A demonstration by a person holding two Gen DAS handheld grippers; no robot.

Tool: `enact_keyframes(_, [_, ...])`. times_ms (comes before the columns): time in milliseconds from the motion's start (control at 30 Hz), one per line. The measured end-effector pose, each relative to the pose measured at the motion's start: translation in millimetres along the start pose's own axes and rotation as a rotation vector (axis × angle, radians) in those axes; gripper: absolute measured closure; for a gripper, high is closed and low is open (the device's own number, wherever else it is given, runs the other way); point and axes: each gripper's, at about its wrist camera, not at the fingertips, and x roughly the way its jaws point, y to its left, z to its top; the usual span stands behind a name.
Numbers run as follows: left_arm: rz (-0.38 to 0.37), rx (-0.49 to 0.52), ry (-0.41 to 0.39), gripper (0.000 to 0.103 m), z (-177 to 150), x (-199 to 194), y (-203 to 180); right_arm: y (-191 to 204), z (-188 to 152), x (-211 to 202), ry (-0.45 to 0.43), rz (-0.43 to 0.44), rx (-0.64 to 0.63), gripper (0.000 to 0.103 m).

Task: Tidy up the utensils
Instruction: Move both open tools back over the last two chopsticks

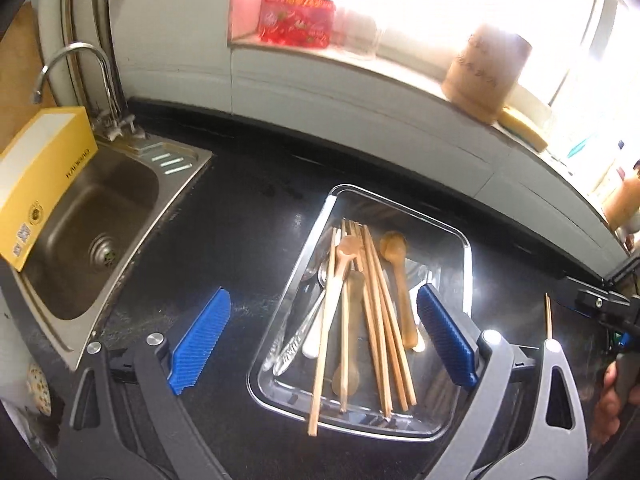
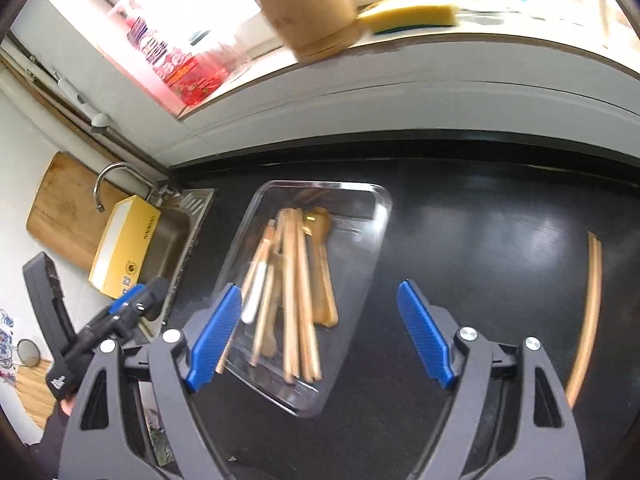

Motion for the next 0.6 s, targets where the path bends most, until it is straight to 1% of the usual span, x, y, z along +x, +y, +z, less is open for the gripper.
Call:
enact_keyframes(67, [0.002, 0.026, -0.004, 0.011, -7.1, -7.5, -13.6, -14.0, -11.4, -15.1, -0.016, -0.019, 0.013, 0.025])
enact_keyframes(167, [-0.024, 0.071, 0.007, 0.011, -24.3, -14.0, -45.2, -41.6, -31.5, -41.3, -0.036, -0.050, 0.048, 0.025])
enact_keyframes(233, [-0.054, 0.111, 0.024, 0.011, -38.4, -15.0, -73.6, -61.9, -44.9, -60.6, -0.049, -0.072, 0.074, 0.025])
enact_keyframes(333, [-0.100, 0.180, 0.042, 0.011, -57.8, -16.9, -122.5, -97.7, -68.8, -97.5, -0.068, -0.134, 0.103, 0.025])
enact_keyframes(400, [-0.138, 0.228, 0.057, 0.011, -71.2, -18.2, -162.2, -118.9, -81.4, -119.7, -0.086, -0.168, 0.123, 0.025])
enact_keyframes(600, [-0.208, 0.377, 0.072, 0.011, -108.0, -17.8, -260.8, -180.1, -115.0, -180.9, -0.134, -0.257, 0.171, 0.025])
